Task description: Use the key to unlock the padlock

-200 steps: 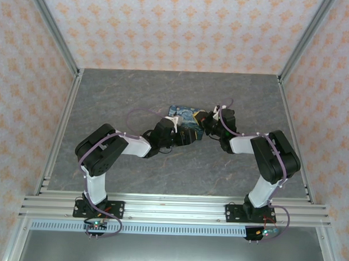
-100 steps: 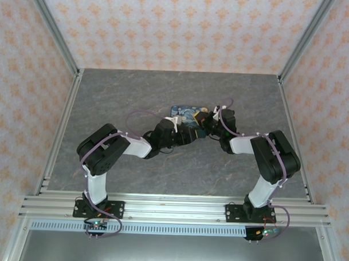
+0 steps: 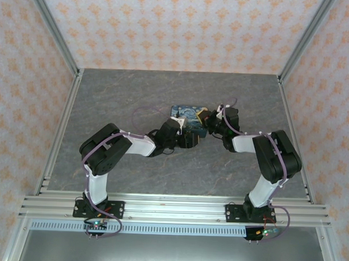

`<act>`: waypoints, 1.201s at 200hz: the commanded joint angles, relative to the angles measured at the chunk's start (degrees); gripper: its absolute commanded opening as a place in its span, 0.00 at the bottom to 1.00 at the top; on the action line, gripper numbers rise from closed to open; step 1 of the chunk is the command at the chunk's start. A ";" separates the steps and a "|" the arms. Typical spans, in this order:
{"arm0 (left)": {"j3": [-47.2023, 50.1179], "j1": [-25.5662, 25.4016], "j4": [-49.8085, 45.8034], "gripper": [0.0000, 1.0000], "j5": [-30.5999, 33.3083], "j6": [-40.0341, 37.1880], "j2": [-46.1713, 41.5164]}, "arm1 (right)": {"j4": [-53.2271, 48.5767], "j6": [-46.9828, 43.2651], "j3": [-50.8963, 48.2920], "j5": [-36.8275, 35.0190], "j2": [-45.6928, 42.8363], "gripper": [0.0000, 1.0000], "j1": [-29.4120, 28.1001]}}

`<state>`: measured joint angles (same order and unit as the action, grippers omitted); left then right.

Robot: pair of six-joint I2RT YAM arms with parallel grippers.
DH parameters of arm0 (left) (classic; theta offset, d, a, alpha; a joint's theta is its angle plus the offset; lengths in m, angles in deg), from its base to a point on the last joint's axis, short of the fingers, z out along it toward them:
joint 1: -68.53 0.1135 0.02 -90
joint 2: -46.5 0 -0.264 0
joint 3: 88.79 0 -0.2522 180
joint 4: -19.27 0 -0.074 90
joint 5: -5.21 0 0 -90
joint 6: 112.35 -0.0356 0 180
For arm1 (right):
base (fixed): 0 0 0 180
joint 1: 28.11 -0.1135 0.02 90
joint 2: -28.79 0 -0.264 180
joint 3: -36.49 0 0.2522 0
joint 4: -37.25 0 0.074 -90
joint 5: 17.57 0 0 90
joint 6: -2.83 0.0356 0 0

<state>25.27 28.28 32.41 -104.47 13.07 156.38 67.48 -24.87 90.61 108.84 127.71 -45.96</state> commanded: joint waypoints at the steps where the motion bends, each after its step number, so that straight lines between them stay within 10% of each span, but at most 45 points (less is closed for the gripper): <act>1: -0.90 0.86 -6.28 0.74 6.31 -4.48 0.22 | -1.50 -1.47 3.87 1.73 -1.58 0.00 0.80; 160: -3.02 0.44 -2.60 0.74 1.03 -5.10 2.31 | 2.94 -0.43 3.77 2.24 8.73 0.00 1.43; 240: 0.05 0.11 10.31 0.74 -2.84 8.87 3.93 | 2.86 -0.61 2.71 2.16 9.10 0.00 1.42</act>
<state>24.59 28.93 37.59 -104.30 17.72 158.44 71.63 -25.26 94.61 110.82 134.83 -44.56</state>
